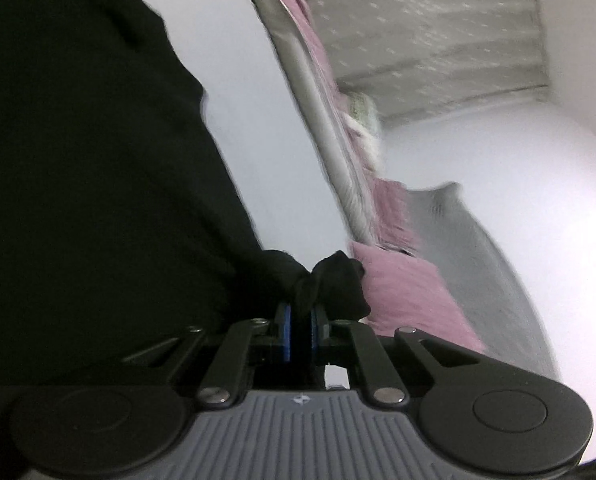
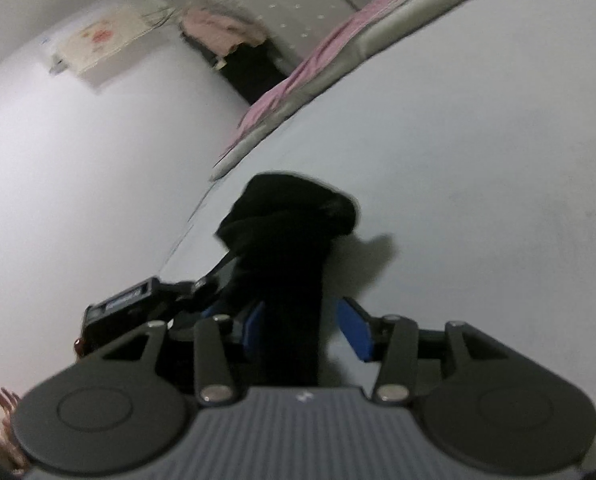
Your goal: Fold clothes
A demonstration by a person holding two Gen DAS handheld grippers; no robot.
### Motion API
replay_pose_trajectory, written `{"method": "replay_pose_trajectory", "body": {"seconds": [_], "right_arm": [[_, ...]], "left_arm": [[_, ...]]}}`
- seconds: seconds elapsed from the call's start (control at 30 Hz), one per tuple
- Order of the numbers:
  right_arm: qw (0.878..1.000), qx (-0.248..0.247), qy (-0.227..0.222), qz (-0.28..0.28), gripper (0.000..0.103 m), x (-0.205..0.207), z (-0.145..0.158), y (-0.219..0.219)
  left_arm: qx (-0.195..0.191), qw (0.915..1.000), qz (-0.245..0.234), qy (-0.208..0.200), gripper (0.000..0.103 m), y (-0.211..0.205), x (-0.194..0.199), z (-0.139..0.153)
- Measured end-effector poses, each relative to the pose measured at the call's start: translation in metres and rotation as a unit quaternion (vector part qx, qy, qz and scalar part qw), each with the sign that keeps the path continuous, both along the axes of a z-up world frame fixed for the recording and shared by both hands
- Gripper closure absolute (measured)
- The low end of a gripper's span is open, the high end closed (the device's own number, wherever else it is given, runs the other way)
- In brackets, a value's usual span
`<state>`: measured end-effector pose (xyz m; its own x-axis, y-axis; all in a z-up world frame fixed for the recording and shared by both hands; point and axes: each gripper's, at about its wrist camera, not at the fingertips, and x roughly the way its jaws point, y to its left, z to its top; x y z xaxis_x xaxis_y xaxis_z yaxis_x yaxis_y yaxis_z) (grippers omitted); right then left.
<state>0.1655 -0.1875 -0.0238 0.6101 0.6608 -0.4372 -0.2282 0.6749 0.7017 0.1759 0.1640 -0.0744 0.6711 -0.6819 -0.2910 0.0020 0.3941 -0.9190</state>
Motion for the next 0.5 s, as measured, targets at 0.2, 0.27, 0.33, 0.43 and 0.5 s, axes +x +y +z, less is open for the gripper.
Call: {"method": "replay_pose_trajectory", "body": {"seconds": [0.2,0.27,0.33,0.43,0.5], "right_arm": [[0.999,-0.03,-0.004,0.017,0.057,-0.002,0.003,0.017],[0.999,-0.04,-0.006,0.023,0.057,-0.003,0.005,0.023],[0.998,-0.055,-0.011,0.025,0.057,-0.004,0.009,0.03],[0.996,-0.077,-0.02,0.028,0.057,-0.005,0.016,0.04],[0.995,-0.091,-0.026,0.029,0.058,-0.006,0.02,0.047]], "left_arm": [[0.137,0.9843,0.109,0.022,0.096,0.018,-0.014,0.027],[0.17,0.9745,0.146,0.007,0.095,0.026,-0.02,0.036],[0.17,0.9737,0.151,0.005,0.095,0.033,-0.019,0.037],[0.14,0.9812,0.131,0.023,0.095,0.037,-0.012,0.025],[0.127,0.9842,0.118,0.032,0.095,0.037,-0.009,0.018]]}}
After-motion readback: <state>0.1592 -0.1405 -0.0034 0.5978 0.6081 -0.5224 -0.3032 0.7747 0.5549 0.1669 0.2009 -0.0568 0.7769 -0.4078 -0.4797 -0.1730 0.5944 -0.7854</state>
